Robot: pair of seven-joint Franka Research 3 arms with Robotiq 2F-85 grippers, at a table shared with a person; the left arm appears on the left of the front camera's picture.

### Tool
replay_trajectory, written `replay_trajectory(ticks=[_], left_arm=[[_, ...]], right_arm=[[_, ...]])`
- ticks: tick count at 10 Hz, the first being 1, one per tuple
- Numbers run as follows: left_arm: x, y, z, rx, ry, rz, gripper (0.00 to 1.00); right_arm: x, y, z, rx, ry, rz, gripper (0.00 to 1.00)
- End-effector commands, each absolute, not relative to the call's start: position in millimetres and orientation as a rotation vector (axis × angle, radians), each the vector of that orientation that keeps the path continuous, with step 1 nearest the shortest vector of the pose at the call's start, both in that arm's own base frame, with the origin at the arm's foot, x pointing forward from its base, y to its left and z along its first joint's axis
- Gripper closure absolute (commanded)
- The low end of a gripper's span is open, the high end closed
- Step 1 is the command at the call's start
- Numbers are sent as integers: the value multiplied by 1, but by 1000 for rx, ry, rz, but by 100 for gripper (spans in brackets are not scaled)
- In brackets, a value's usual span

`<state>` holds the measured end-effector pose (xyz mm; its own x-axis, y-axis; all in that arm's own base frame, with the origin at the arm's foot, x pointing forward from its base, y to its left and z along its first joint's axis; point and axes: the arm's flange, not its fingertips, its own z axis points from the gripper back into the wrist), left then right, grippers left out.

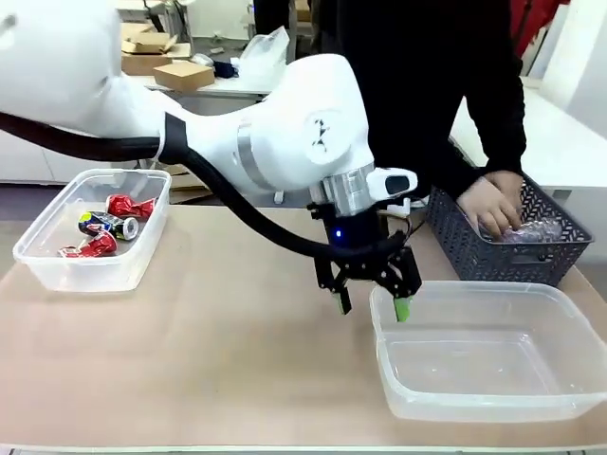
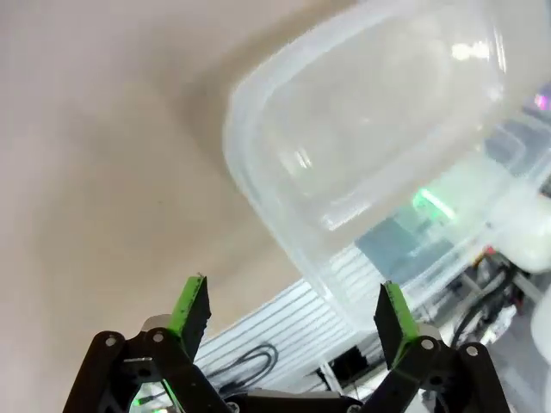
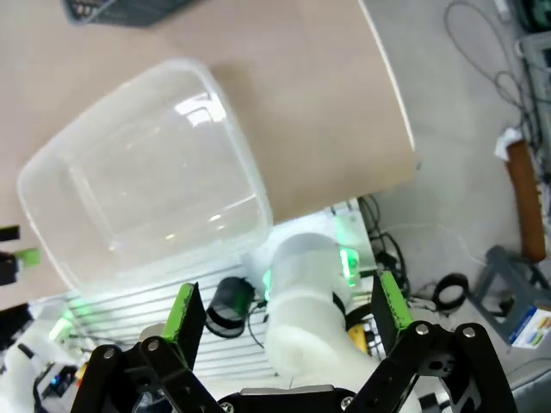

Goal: Sort the waste into each basket.
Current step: Pick up the Organizing box on the right side of the table and lift it.

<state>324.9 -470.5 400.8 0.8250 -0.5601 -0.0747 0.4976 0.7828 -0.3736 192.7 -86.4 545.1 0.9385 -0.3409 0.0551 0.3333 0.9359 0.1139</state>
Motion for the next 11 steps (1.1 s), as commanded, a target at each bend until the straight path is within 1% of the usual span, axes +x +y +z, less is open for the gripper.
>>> replay_trajectory(ticks=[1, 3, 5, 6, 7, 8, 11], left_arm=[[298, -476, 407, -189, 148, -420, 0], [276, -491, 402, -152, 140, -407, 0], [274, -504, 397, -169, 128, -423, 0], [279, -504, 397, -182, 118, -409, 0], [284, -503, 398, -174, 117, -392, 0], [268, -501, 397, -181, 143, -428, 0], [268, -501, 397, -181, 143, -428, 0]], right_arm=[[202, -88, 467, 144, -25, -289, 0], [207, -73, 431, 182, 35, -252, 0], [202, -45, 393, 173, 110, -229, 0], [197, -34, 390, 206, 116, -235, 0], [191, -28, 400, 130, 169, -269, 0], [255, -74, 487, 179, 135, -245, 0], [256, -65, 485, 163, 156, -243, 0]])
